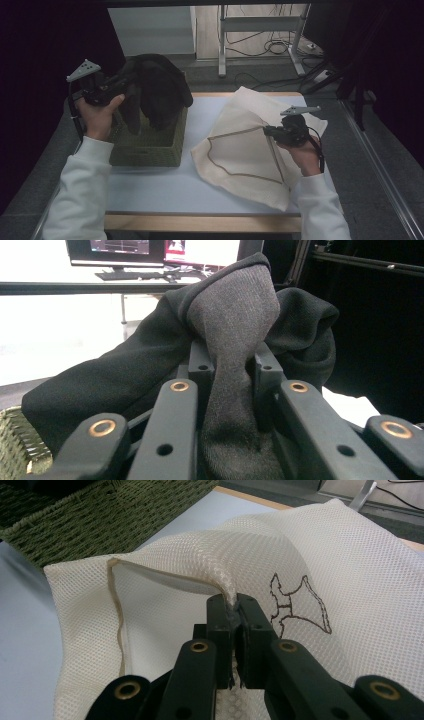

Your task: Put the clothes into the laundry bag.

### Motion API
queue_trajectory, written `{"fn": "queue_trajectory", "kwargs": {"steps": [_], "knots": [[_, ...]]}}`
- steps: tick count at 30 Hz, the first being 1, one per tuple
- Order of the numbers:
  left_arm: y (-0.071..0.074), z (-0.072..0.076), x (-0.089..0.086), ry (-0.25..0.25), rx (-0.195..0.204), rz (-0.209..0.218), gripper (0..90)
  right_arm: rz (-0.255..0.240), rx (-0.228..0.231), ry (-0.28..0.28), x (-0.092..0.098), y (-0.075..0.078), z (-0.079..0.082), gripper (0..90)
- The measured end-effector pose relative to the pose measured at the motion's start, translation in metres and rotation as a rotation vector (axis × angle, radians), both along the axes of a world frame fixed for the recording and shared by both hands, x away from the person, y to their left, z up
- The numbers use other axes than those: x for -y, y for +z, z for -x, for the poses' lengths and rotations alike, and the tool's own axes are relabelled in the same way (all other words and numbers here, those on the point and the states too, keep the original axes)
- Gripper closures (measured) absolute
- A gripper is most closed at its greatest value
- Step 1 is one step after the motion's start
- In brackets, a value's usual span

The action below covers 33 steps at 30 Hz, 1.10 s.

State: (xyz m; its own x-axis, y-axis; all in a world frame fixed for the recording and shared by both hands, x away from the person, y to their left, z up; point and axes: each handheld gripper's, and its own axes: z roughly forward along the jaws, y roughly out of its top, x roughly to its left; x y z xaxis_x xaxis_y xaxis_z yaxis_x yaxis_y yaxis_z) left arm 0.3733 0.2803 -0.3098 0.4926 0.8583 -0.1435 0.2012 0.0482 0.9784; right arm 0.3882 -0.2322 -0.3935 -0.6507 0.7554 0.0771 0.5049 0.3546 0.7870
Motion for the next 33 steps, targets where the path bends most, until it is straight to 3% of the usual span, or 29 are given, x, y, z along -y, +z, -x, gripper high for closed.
{"fn": "queue_trajectory", "kwargs": {"steps": [18, 33], "knots": [[0.007, 0.018, 0.007, -0.059, 0.035, 0.016, 77.3, 0.003, 0.008, -0.003, -0.002, 0.0, 0.0, 85.6], [0.012, 0.028, 0.01, -0.073, 0.062, 0.015, 77.4, 0.006, 0.004, -0.001, -0.006, -0.004, -0.002, 85.7]]}}
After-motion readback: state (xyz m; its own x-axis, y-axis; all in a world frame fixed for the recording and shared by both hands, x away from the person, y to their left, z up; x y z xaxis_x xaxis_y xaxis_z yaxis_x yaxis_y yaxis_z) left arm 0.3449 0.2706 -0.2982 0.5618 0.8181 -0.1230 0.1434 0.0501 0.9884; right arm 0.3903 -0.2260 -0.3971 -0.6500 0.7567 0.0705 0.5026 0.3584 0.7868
